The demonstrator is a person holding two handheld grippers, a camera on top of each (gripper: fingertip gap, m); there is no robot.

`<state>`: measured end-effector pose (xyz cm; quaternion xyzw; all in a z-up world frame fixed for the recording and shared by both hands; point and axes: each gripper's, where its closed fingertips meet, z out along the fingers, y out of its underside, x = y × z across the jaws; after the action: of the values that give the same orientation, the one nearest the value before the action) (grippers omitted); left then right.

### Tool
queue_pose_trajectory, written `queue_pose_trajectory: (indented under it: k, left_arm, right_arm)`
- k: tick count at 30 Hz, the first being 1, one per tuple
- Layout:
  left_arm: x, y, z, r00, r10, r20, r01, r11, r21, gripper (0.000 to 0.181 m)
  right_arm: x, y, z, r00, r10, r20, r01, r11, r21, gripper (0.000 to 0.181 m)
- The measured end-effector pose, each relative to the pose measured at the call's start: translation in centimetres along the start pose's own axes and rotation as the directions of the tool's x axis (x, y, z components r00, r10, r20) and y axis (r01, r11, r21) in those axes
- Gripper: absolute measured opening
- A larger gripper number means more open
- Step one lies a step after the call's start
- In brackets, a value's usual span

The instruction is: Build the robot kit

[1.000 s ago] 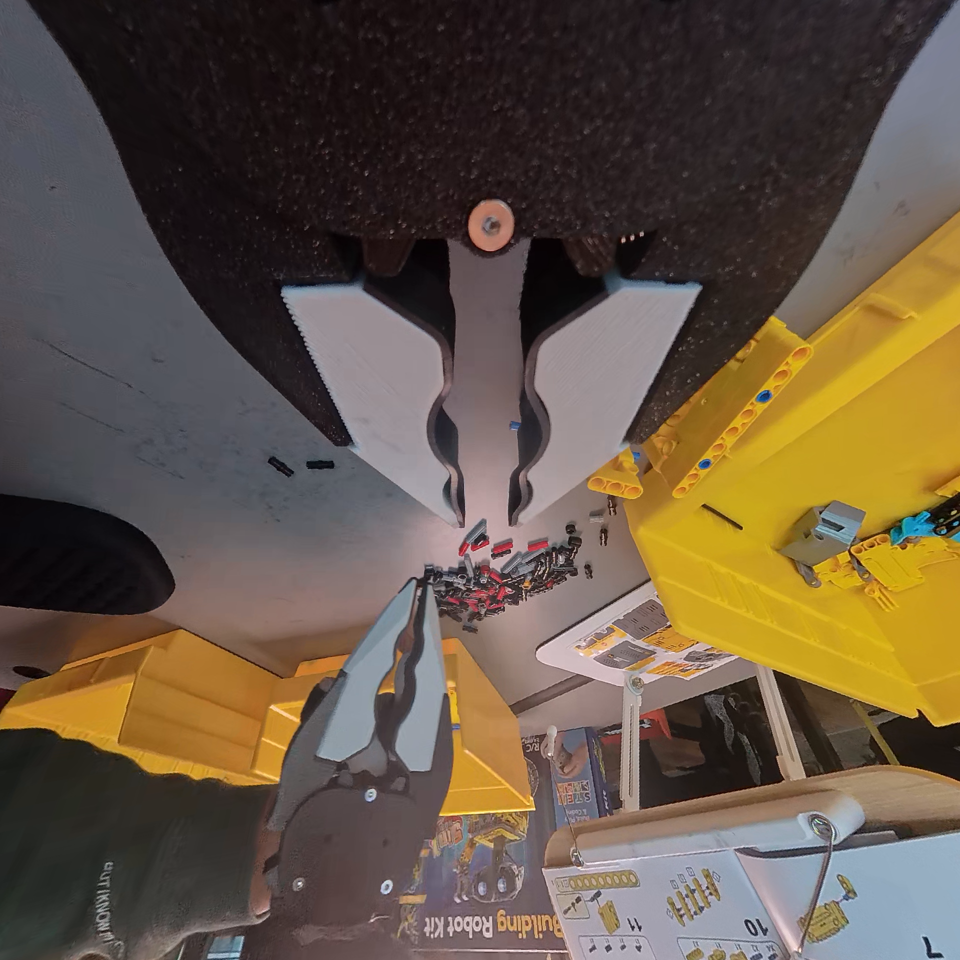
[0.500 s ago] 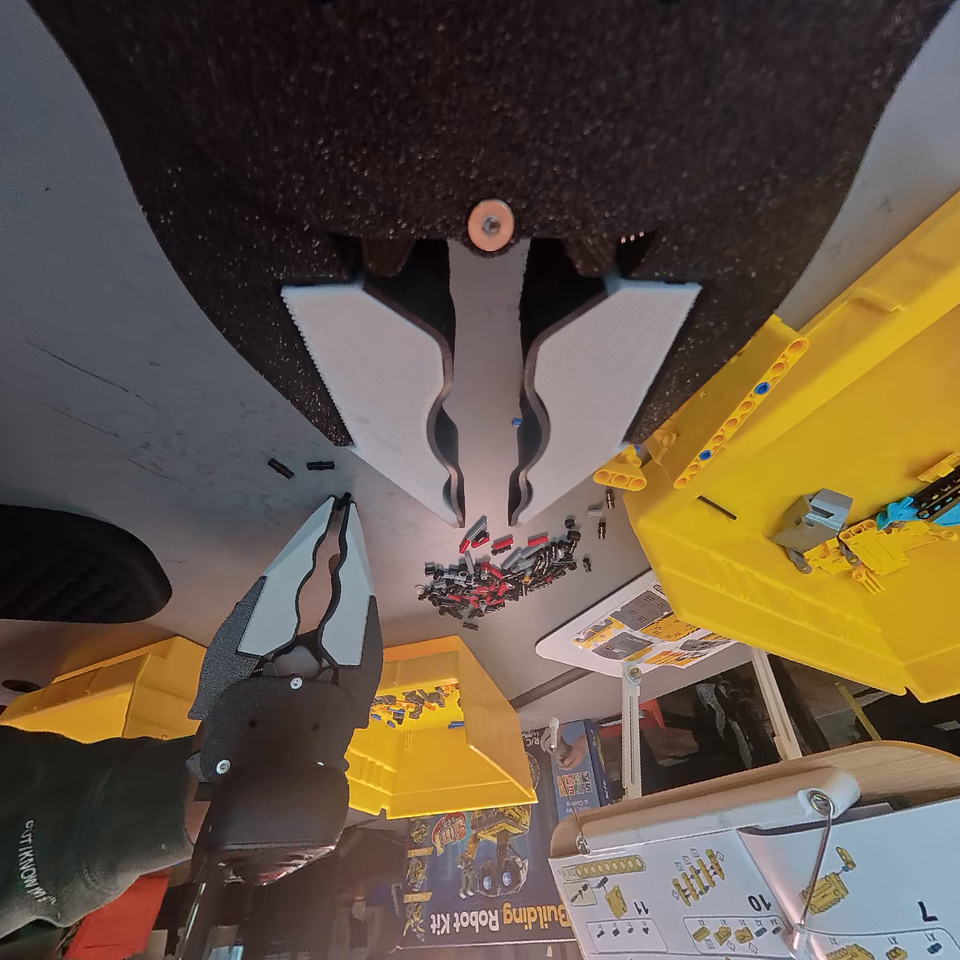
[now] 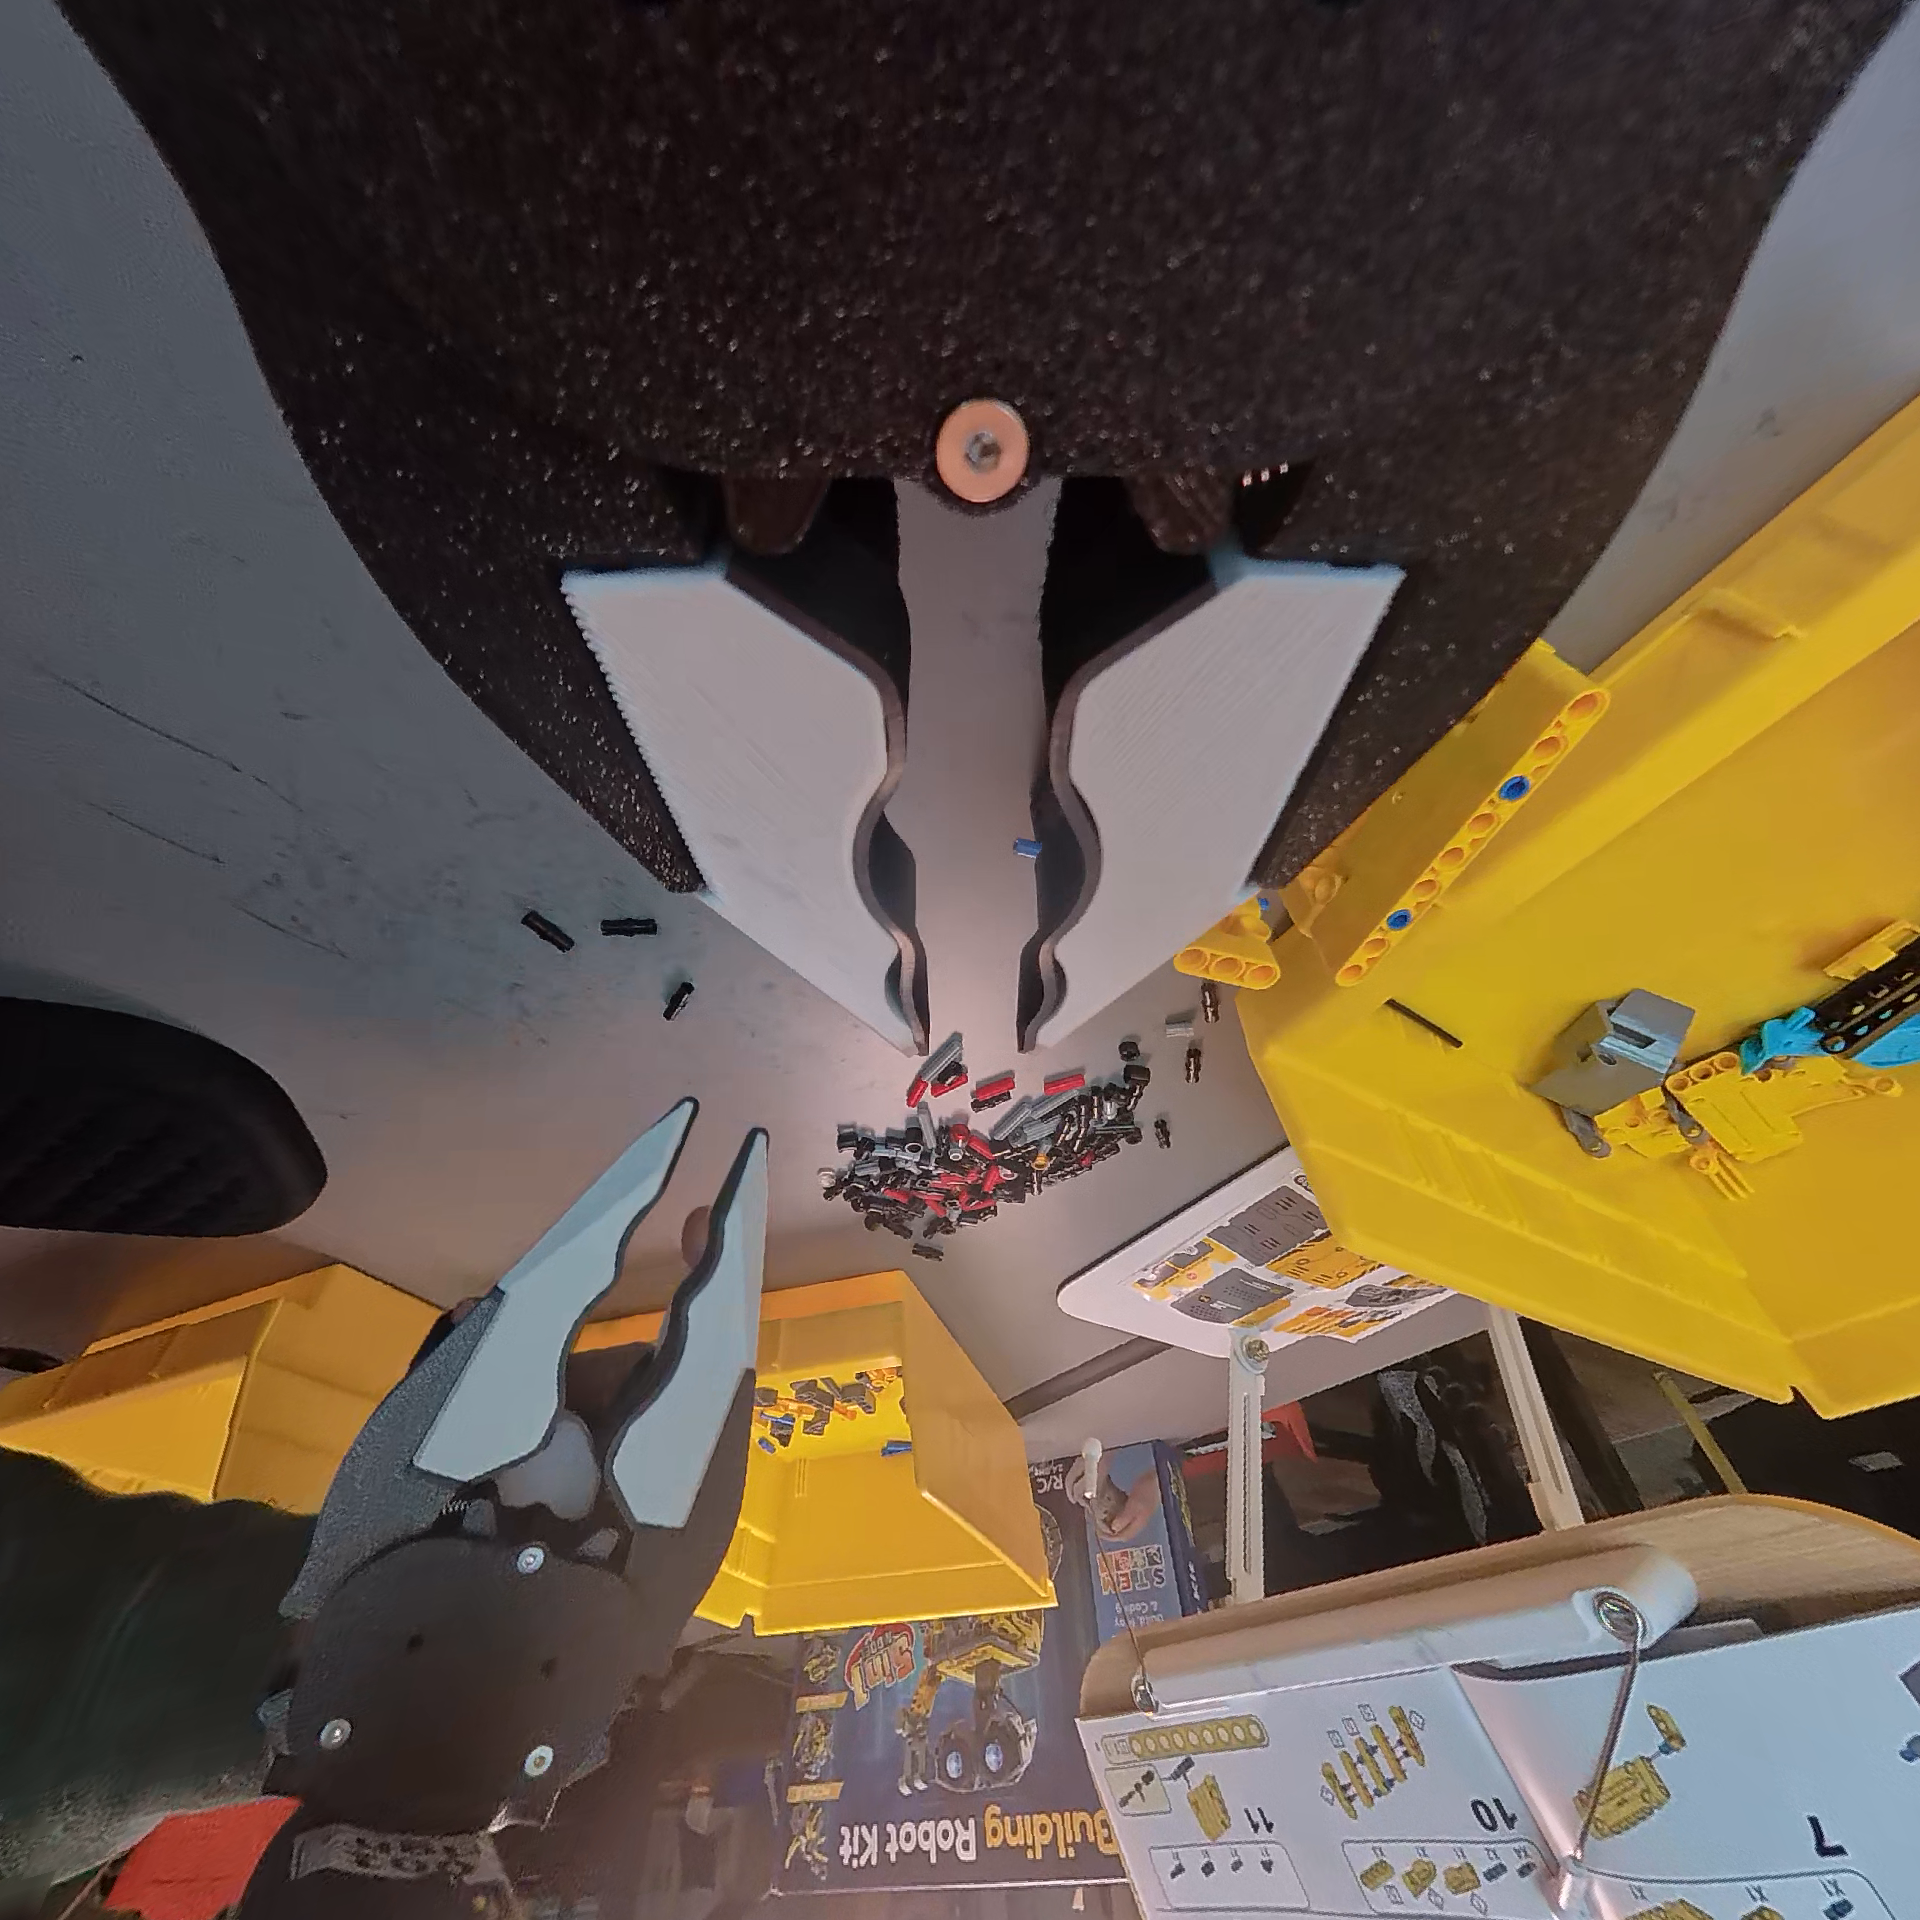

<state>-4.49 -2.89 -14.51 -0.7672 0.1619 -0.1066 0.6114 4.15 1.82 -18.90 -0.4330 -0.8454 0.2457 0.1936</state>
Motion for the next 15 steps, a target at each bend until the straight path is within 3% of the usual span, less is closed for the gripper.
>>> queue_pose_trajectory:
  k: [8, 15]
  left_arm:
    - [0.1, -0.5, -0.3, 1.000, 0.012, 0.004, -0.013, 1.000, 0.015, 0.016]
    - [0.2, -0.1, 0.0, 1.000, 0.013, 0.000, -0.013, 1.000, -0.001, 0.016]
  right_arm:
    - [4.7, -0.4, -2.5, 0.982, 0.103, -0.159, -0.087, 0.991, 0.105, 0.022]
    - [7.8, 3.1, -0.9, 0.978, 0.097, -0.183, -0.107, 0.993, -0.043, 0.021]
